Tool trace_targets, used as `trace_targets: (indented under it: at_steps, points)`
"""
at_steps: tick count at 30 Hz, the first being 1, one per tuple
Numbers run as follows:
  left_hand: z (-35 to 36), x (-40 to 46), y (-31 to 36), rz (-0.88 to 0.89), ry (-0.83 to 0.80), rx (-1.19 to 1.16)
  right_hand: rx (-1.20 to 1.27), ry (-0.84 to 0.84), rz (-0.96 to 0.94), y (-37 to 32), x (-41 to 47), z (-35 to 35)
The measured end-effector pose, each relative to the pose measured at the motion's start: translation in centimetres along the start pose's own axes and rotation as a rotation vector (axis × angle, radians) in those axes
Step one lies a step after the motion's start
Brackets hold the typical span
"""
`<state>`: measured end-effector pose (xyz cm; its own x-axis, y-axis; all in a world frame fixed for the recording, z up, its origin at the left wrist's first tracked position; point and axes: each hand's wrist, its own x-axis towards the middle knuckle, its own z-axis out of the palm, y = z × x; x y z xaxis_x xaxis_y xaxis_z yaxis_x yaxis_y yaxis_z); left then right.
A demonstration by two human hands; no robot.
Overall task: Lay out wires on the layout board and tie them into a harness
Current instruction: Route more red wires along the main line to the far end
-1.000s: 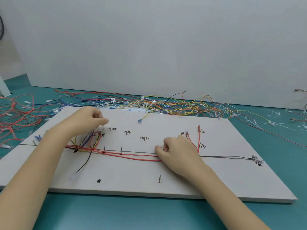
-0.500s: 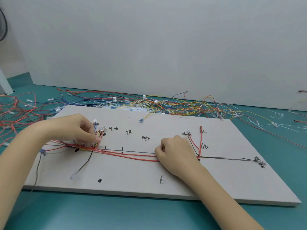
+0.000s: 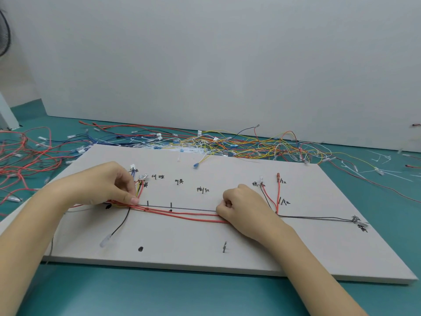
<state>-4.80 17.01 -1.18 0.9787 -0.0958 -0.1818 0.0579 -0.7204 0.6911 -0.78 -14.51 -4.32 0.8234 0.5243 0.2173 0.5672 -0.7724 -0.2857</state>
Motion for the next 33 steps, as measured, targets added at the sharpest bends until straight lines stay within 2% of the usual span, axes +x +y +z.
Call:
trace_targets:
  at_steps: [7, 13, 26, 33]
  points:
    - [2.0, 0.7, 1.8, 0.072, -0.074, 0.067, -0.01, -0.12, 0.112, 2.0, -1.6, -2.2]
    - [5.0, 1.2, 3.9, 0.17, -0.058, 0.056, 0.014, -0.212, 0.277, 4.2, -3.0, -4.4]
    - [10.4, 1.6, 7.9, 0.337, 0.022, 0.079, 0.071, -0.187, 0.464, 8.9, -5.3, -6.5]
    - [11.5, 1.4, 8.9, 0.359, 0.049, 0.042, 0.103, -0.191, 0.513, 10.1, -5.8, -6.9]
